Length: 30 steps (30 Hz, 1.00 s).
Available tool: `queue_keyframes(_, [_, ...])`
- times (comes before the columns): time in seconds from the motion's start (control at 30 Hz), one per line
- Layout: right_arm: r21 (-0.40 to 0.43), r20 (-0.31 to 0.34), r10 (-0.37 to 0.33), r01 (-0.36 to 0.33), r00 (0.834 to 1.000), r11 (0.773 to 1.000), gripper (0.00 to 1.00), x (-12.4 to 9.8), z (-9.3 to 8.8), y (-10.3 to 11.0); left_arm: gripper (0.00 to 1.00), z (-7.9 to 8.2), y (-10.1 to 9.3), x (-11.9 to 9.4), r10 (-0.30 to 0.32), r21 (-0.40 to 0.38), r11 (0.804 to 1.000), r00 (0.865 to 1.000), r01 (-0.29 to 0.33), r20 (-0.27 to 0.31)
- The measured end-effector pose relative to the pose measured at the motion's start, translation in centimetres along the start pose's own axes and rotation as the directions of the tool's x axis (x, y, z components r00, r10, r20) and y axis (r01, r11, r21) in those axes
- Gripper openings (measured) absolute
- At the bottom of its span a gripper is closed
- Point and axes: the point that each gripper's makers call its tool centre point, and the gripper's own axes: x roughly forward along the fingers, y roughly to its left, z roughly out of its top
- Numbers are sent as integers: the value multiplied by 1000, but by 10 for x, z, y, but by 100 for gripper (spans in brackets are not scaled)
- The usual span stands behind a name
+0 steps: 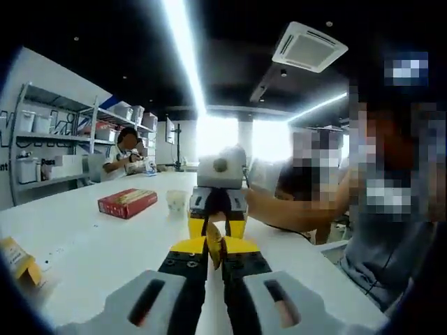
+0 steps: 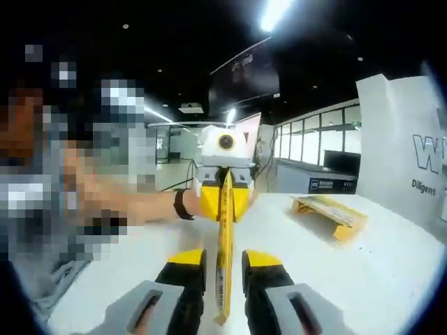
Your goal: Tear open the coffee pouch, take out the coffee, and pour the coffee from the pouch into the cup
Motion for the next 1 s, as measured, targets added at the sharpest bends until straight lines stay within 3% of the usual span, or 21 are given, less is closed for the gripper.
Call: queue_keyframes(1.0, [13,-29,0,0,1000,1000,9,0,-7,4,9,-6,-2,5,-10,-22,1000,1000,10,3])
